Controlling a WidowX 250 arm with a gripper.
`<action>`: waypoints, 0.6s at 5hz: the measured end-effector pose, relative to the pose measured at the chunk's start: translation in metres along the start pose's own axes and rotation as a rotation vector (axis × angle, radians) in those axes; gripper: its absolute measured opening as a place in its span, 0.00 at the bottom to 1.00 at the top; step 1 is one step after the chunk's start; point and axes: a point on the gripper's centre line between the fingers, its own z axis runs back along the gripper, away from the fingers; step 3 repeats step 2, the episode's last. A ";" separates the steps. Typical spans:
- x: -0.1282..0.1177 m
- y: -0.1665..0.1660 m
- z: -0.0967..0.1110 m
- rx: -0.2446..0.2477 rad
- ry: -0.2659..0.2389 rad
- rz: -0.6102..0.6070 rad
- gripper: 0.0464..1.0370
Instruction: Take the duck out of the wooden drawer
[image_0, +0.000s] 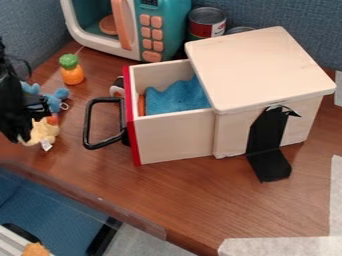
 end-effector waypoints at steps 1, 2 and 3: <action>0.003 0.005 0.021 0.000 -0.047 -0.027 0.47; 0.001 0.004 0.042 -0.011 -0.065 -0.116 0.79; 0.001 0.004 0.042 -0.011 -0.065 -0.116 0.79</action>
